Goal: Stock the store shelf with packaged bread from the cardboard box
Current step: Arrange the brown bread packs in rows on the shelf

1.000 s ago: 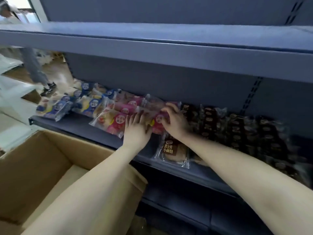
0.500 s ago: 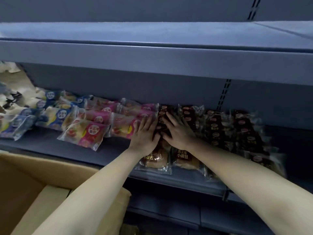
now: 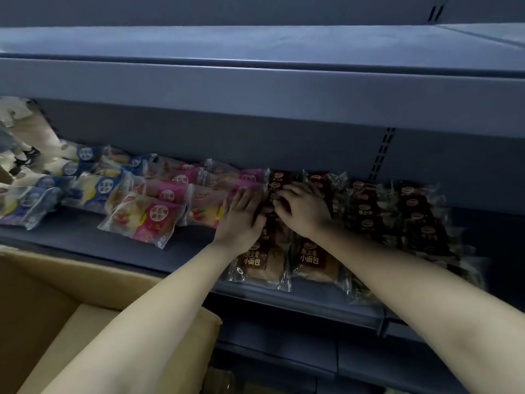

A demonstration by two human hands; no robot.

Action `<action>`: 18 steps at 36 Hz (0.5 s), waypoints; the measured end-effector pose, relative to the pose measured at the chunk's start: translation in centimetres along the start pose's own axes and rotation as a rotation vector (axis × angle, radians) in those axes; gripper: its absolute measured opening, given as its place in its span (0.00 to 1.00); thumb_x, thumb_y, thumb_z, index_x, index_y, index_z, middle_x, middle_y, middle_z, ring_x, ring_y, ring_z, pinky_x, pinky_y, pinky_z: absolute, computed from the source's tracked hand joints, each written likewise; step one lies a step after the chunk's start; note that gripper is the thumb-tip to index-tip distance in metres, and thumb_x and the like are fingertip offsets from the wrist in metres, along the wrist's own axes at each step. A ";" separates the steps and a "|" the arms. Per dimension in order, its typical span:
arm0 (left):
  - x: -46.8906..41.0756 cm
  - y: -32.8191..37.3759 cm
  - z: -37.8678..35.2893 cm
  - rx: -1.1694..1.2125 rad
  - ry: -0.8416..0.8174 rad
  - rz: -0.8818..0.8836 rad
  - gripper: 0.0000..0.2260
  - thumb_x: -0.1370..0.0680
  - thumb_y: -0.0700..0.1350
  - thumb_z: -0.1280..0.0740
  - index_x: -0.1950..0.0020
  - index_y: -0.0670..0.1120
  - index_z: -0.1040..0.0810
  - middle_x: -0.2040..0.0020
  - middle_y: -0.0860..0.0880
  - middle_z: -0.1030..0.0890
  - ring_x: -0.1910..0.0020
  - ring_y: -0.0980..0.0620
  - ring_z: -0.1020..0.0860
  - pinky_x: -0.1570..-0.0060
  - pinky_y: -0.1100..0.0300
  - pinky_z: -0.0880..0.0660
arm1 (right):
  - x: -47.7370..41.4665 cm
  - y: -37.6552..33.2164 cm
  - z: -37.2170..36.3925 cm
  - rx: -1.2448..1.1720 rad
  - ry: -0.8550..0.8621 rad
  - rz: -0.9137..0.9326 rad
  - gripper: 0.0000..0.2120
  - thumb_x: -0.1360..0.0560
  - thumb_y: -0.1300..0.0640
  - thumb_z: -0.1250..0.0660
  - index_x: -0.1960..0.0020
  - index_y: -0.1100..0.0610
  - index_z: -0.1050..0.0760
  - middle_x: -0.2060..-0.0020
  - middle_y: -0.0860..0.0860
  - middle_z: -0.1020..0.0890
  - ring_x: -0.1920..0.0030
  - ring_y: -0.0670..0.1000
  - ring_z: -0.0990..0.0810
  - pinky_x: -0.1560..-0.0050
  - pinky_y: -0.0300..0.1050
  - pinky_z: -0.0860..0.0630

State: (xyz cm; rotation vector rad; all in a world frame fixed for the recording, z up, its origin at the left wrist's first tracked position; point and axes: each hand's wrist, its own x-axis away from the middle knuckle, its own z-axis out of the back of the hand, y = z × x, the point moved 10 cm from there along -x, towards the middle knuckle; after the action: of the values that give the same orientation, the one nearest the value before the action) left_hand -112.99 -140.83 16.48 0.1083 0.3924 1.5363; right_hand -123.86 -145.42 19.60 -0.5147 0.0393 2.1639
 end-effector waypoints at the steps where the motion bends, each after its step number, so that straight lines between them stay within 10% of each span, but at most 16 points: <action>1: 0.1 -0.4 0.3 -0.001 0.001 0.019 0.28 0.22 0.53 0.52 0.21 0.49 0.48 0.21 0.48 0.50 0.22 0.50 0.56 0.27 0.52 0.63 | -0.3 -0.1 0.3 -0.020 0.031 -0.008 0.31 0.26 0.41 0.55 0.41 0.56 0.21 0.41 0.52 0.20 0.35 0.55 0.27 0.29 0.56 0.40; 18: 2.7 -8.1 1.1 -0.040 -0.015 0.200 0.29 0.19 0.58 0.52 0.21 0.48 0.55 0.21 0.45 0.57 0.23 0.47 0.62 0.26 0.51 0.65 | -5.8 -9.9 -4.5 -0.019 -0.229 0.151 0.28 0.20 0.42 0.49 0.23 0.54 0.44 0.23 0.48 0.49 0.24 0.53 0.47 0.28 0.52 0.45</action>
State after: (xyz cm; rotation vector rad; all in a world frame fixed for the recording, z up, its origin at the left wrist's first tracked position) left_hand -105.03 -138.30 14.48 0.1309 0.3465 1.7386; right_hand -111.52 -144.78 19.23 -0.2796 -0.0708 2.3608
